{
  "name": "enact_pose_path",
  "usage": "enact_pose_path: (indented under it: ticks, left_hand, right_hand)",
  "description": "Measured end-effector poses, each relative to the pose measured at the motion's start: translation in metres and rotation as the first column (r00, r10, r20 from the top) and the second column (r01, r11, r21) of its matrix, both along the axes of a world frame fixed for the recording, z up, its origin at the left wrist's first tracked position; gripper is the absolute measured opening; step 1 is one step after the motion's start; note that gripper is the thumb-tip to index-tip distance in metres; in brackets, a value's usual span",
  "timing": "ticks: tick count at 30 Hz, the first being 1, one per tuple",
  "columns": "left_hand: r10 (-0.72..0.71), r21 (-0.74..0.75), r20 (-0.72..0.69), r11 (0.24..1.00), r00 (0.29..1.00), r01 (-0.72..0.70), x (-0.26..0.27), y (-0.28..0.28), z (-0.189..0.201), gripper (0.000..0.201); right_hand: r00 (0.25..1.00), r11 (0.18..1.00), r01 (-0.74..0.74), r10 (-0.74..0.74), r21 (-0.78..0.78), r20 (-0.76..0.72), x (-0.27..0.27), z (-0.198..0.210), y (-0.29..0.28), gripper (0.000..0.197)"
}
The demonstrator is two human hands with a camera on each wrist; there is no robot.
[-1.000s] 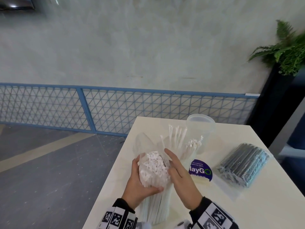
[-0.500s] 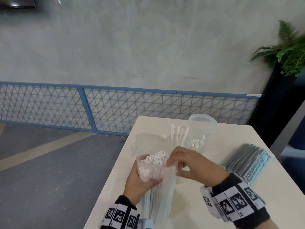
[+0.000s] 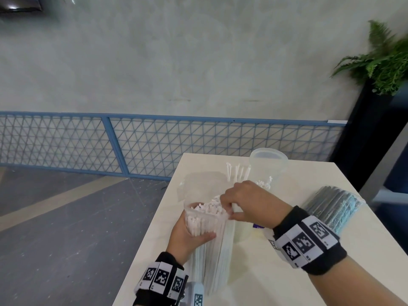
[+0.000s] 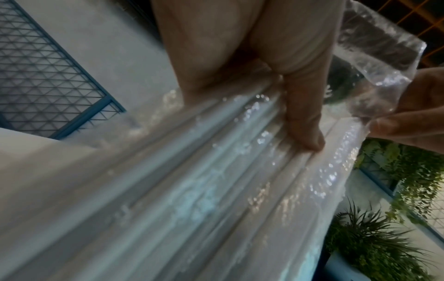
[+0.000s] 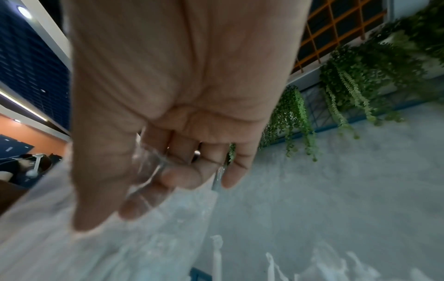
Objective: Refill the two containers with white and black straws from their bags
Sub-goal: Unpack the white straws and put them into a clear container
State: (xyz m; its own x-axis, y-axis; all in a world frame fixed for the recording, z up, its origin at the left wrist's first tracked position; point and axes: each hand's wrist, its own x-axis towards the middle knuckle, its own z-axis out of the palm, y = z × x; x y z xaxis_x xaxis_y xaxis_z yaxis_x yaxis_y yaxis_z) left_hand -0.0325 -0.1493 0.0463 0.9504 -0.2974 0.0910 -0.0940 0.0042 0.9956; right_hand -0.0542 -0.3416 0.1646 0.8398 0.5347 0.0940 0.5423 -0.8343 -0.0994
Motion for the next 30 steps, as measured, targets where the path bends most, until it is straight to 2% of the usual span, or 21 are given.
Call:
enact_pose_path:
  ticks: [3, 4, 6, 8, 11, 13, 16, 20, 25, 27, 29, 30]
  left_hand:
    - [0.049, -0.005, -0.021, 0.999, 0.999, -0.049, 0.001, 0.002, -0.002, 0.069]
    - [0.048, -0.016, -0.028, 0.999, 0.998, -0.049, 0.001, 0.001, -0.002, 0.065]
    - [0.030, -0.026, -0.038, 0.999, 0.999, -0.031, -0.001, -0.001, 0.000, 0.060]
    - [0.013, -0.038, -0.041, 0.999, 0.999, -0.015, -0.002, -0.002, 0.000, 0.063]
    - [-0.021, -0.028, -0.059, 0.999, 0.998, 0.019, -0.003, -0.001, 0.000, 0.078]
    - [-0.019, 0.008, -0.066, 1.000, 0.998, 0.020, -0.005, -0.002, 0.000, 0.081]
    - [0.020, 0.027, -0.022, 0.999, 1.000, -0.019, -0.008, -0.004, 0.003, 0.071]
    - [0.093, -0.006, 0.020, 0.996, 0.995, -0.093, -0.007, -0.005, 0.005, 0.070]
    - [0.128, -0.050, 0.012, 0.991, 0.992, -0.127, -0.012, -0.008, 0.003, 0.062]
    - [0.122, -0.052, 0.002, 0.991, 0.993, -0.122, -0.011, -0.008, 0.002, 0.060]
    - [0.116, -0.049, -0.018, 0.992, 0.993, -0.117, -0.010, -0.008, 0.001, 0.062]
    - [0.113, -0.039, -0.019, 0.993, 0.993, -0.113, -0.010, -0.009, 0.002, 0.062]
  right_hand:
    - [0.992, 0.992, 0.120, -0.122, 0.040, 0.041, -0.005, -0.004, -0.004, 0.010]
    - [0.987, 0.986, 0.157, -0.158, 0.060, 0.015, -0.007, -0.008, -0.005, 0.006]
    - [0.977, 0.966, 0.213, -0.209, 0.145, -0.042, -0.010, -0.016, -0.004, 0.014]
    - [0.976, 0.943, 0.217, -0.205, 0.251, -0.075, -0.013, -0.025, -0.005, 0.015]
    - [0.983, 0.887, 0.177, -0.140, 0.426, -0.117, -0.019, -0.039, -0.006, 0.012]
    - [0.982, 0.837, 0.191, -0.172, 0.513, -0.084, -0.021, -0.049, -0.006, 0.020]
    - [0.957, 0.766, 0.188, -0.283, 0.615, 0.059, -0.019, -0.061, -0.002, 0.025]
    - [0.913, 0.742, 0.178, -0.369, 0.646, 0.172, -0.021, -0.069, 0.008, 0.025]
    - [0.891, 0.811, 0.262, -0.411, 0.524, 0.191, -0.021, -0.069, 0.003, 0.021]
    - [0.882, 0.766, 0.279, -0.443, 0.579, 0.160, -0.025, -0.061, 0.006, 0.009]
    - [0.872, 0.667, 0.310, -0.484, 0.678, 0.077, -0.028, -0.053, 0.011, 0.019]
    - [0.868, 0.609, 0.355, -0.496, 0.709, -0.009, -0.027, -0.049, 0.012, 0.020]
